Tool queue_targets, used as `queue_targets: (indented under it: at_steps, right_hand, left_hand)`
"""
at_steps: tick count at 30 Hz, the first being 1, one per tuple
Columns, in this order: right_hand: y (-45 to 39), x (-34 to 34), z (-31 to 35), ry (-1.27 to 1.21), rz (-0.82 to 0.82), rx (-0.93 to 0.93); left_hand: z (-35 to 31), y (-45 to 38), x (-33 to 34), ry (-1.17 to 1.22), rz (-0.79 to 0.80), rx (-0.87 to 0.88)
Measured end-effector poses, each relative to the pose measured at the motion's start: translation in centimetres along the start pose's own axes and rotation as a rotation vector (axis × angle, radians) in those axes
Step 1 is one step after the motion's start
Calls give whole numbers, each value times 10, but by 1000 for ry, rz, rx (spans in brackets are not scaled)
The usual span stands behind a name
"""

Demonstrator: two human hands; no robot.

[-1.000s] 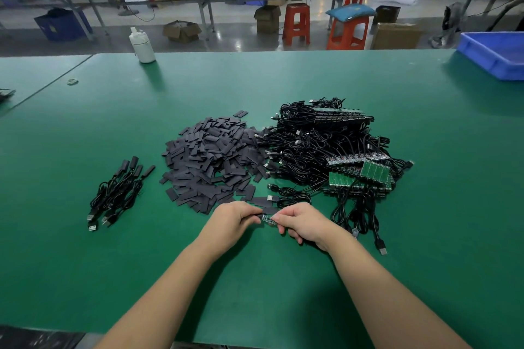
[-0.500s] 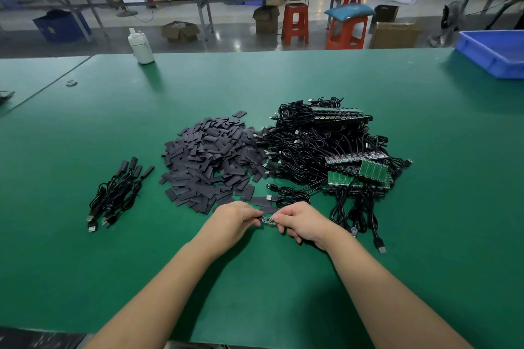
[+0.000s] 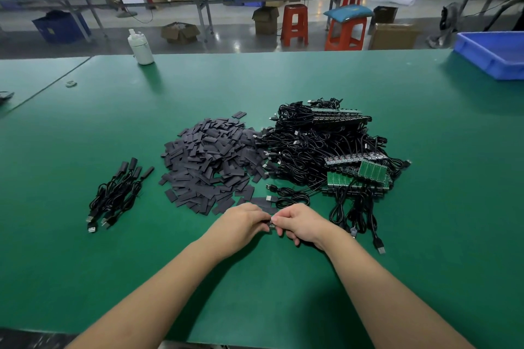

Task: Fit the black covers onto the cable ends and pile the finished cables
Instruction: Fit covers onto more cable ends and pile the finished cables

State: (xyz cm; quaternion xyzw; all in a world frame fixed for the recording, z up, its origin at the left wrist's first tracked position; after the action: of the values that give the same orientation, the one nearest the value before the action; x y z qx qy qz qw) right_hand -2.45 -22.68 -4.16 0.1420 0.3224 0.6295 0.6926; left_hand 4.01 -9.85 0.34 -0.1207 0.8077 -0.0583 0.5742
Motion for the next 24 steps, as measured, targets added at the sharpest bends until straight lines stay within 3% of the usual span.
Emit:
queue_targets:
  at_steps: [11, 24]
  right_hand:
    - [-4, 0, -5, -18, -17, 20]
    - [1, 2, 1, -75, 49, 87]
  left_hand:
    - [5, 0, 7, -143, 212, -70]
    - [-3, 3, 10, -148, -1, 10]
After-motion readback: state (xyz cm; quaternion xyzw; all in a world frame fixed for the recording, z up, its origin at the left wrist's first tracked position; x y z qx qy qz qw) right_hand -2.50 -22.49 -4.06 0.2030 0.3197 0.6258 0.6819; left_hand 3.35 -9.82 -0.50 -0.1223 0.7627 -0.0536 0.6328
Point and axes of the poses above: each hand's wrist, its own y-axis away from the middle knuckle, its own x-axis out of the palm, z = x × y, the point moved 6 cm from there along -y, towards the middle knuckle, and after that the axes turned 15 degrees about x, right-handed, at the moved point
